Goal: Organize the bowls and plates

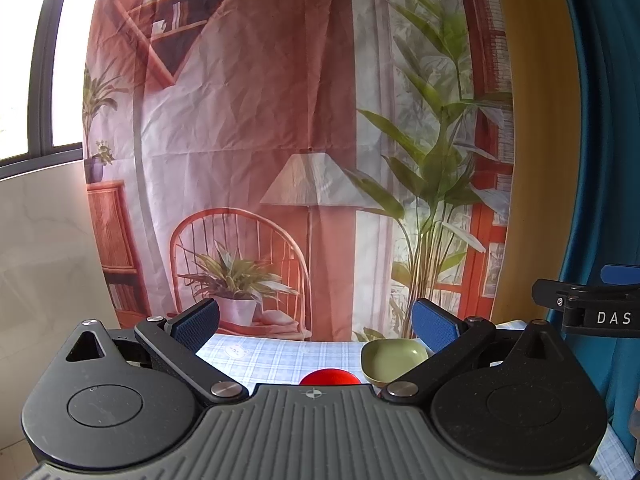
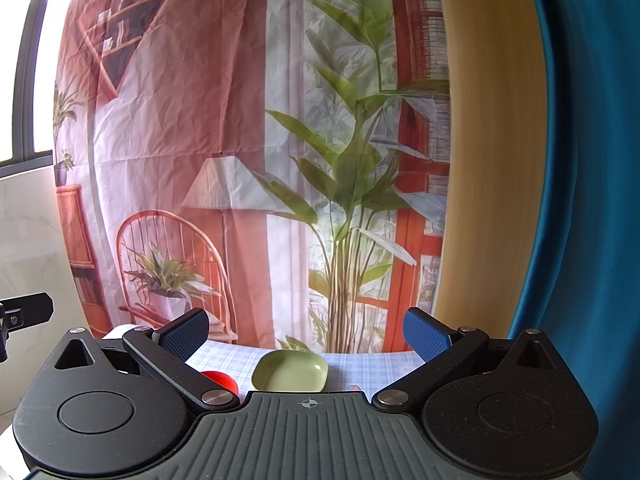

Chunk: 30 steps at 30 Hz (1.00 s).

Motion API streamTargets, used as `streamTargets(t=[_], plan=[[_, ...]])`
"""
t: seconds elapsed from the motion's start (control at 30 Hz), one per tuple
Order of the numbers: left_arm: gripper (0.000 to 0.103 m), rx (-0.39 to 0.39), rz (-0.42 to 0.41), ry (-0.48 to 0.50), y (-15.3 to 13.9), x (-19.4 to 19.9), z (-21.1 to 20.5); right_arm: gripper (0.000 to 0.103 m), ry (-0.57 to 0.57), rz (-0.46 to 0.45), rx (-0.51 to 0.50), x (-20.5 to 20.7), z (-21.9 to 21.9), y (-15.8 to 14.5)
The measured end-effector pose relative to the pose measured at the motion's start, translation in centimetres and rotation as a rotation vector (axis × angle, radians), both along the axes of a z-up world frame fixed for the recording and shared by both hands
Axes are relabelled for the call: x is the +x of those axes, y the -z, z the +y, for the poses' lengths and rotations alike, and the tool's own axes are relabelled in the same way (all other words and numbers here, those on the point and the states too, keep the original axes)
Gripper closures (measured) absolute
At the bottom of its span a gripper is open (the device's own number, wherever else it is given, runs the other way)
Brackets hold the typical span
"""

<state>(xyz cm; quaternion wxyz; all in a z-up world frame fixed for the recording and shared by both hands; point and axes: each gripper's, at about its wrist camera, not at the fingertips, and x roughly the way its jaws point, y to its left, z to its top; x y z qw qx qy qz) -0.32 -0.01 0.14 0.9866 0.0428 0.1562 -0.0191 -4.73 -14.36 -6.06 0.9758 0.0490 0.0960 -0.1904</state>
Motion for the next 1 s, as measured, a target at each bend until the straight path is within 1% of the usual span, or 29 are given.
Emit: streamTargets(t=[1.0], plan=[[0.0, -0.007, 0.0, 0.003, 0.21, -0.15, -0.03, 0.0, -0.012, -0.002, 0.005, -0.04, -0.21, -0.08]])
